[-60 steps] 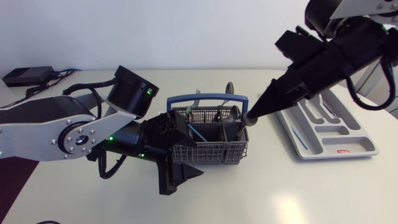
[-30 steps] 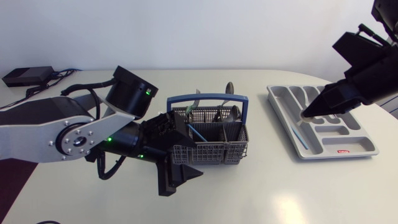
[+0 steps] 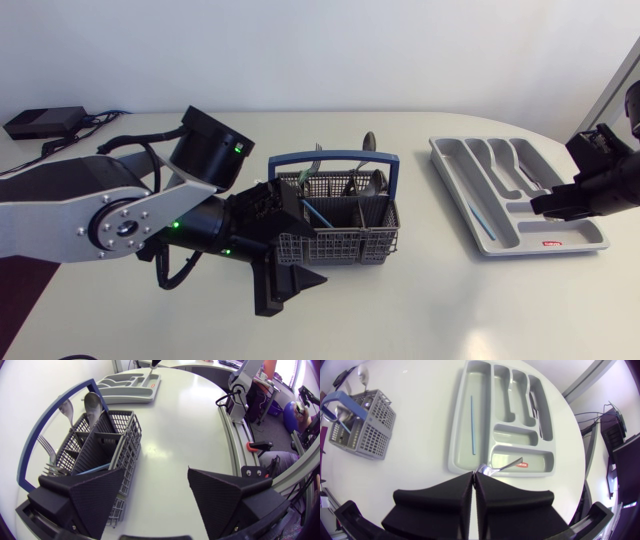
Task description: Sort the cutlery from the basket into the organizer compartments.
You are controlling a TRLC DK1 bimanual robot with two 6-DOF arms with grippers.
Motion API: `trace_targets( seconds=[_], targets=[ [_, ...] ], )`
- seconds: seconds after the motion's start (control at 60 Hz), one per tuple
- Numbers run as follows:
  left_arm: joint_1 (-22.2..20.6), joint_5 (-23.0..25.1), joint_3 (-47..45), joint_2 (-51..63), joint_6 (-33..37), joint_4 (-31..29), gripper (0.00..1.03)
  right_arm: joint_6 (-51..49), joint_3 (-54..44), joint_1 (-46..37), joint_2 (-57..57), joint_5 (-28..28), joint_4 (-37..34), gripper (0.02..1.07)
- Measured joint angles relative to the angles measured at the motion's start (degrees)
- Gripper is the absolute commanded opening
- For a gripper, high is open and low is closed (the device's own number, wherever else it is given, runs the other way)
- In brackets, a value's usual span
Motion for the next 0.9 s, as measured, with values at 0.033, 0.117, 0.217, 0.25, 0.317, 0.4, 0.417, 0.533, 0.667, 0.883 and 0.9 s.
trace_targets(
  seconds=[0.033,0.117,0.217,0.25,0.317,0.4,0.417,0.533,0.667,0.883,0.9],
  targets=[
    [-0.04,0.00,0.00,0.00,0.00,-0.02,0.88,-0.24,-0.52,-1.16,1.42,0.11,1.81,0.08],
    [-0.17,0.00,0.00,-0.02,0.00,0.00,0.88,-1.05,-0.70,-4.28,5.77,0.48,5.49,0.08],
    [-0.20,0.00,0.00,-0.02,0.00,-0.02,0.88,-1.25,-0.68,-6.73,9.66,1.22,8.87,0.08],
    [-0.20,0.00,0.00,-0.02,0.00,-0.02,0.88,-1.29,-0.68,-7.37,10.88,1.49,9.75,0.08],
    [-0.20,0.00,0.00,-0.02,0.00,-0.02,0.88,-1.29,-0.61,-8.46,13.55,1.84,11.32,0.08],
    [-0.20,-0.02,0.00,-0.04,0.00,-0.02,0.88,-1.29,-0.39,-9.38,16.28,2.05,12.74,0.08],
    [-0.20,0.00,0.00,-0.04,0.00,-0.02,0.88,-1.29,-0.04,-9.70,17.33,2.23,13.14,0.08],
    [-0.20,0.00,0.00,-0.04,0.00,-0.02,0.88,-1.46,1.53,-10.93,21.35,2.84,15.45,0.10],
    [-0.17,-0.02,0.00,-0.11,0.00,-0.04,0.88,-1.46,2.12,-10.99,23.76,4.02,17.16,0.23],
    [-0.17,-0.02,0.00,-0.90,0.00,-0.13,0.88,-1.44,2.47,-10.67,26.12,4.17,18.43,0.43],
    [-0.17,-0.02,0.00,-0.94,0.00,-0.15,0.88,-1.46,2.54,-10.60,26.12,4.17,18.43,0.45]
  ],
)
